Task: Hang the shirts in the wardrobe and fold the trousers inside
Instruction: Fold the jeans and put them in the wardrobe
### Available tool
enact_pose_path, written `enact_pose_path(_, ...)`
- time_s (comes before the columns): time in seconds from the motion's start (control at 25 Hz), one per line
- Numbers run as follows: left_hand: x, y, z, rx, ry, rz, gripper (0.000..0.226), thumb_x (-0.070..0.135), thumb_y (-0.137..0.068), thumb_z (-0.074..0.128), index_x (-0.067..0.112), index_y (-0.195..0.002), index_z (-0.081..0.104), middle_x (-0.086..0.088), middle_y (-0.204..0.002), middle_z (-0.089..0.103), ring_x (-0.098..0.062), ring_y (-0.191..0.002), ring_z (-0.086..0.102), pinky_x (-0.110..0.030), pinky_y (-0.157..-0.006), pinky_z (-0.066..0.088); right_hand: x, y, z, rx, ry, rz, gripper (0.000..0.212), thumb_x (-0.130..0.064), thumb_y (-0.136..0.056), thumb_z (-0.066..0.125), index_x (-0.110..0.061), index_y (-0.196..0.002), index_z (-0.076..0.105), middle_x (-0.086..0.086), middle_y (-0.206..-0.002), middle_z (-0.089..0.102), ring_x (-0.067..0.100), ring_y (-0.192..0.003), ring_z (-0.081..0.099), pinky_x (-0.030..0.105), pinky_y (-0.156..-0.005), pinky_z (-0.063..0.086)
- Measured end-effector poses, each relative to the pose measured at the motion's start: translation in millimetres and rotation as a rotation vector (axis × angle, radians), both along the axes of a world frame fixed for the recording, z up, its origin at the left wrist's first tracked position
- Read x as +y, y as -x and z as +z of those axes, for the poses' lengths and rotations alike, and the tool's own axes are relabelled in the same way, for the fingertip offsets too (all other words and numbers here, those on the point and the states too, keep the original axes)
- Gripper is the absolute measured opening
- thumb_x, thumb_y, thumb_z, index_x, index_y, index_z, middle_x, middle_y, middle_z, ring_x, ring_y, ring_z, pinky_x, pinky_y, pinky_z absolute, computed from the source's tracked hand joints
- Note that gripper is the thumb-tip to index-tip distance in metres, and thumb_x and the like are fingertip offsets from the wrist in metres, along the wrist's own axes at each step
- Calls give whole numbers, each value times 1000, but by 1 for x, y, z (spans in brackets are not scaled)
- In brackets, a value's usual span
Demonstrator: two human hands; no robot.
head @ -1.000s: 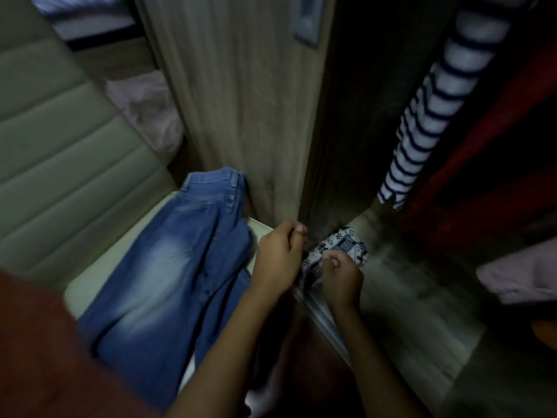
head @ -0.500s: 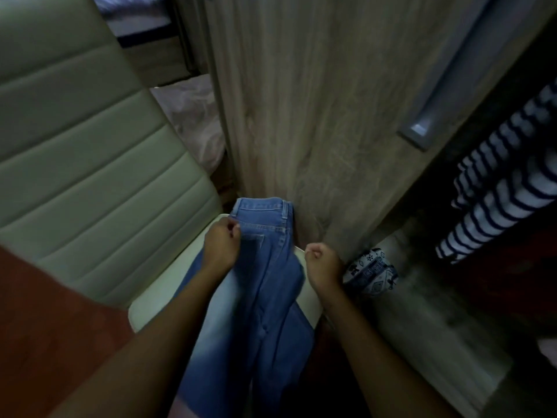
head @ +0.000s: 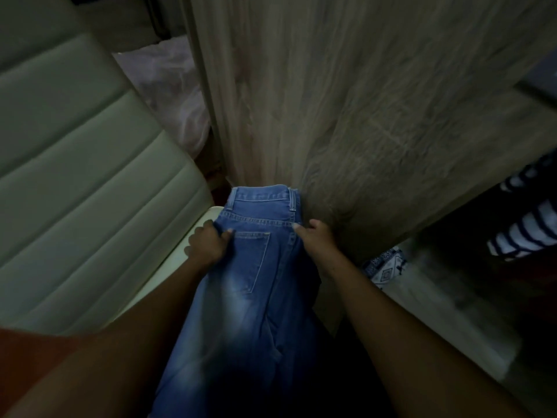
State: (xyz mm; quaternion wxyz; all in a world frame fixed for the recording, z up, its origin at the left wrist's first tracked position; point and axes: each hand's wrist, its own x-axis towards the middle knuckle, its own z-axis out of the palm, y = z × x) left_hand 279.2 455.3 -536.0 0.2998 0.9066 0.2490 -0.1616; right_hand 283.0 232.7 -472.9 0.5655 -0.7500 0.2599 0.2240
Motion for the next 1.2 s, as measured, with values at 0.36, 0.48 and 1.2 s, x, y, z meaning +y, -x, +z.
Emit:
enact_pose_path(0.36,-12,-7,36,-41,534,197,37,42,-83,60,14,-107,67,-13,-112,68,-28,-96,64,-40,-94,50,7,4,15,106,-305,-98,32,-6,-81,62,-6,-112,62,16,-112,66,29,-99,62,33,-77,50)
enact_pose_path(0.48,-5,14,76,-23,866,249,25,20,-90,54,11,-111,64,-16,-114,67,-29,-100,65,-37,-90,50,-4,27,35,96,-357,-131,33,-2,-75,56,-15,-105,62,12,-110,65,29,-101,59,38,-84,48)
enact_pose_path(1.2,-35,159,327,129,1058,-598,35,12,-83,64,2,-117,60,-13,-118,67,-24,-110,64,-31,-93,51,-54,231,252,-303,-951,-227,52,-17,-29,84,-9,-80,77,13,-84,73,28,-77,70,31,-63,56)
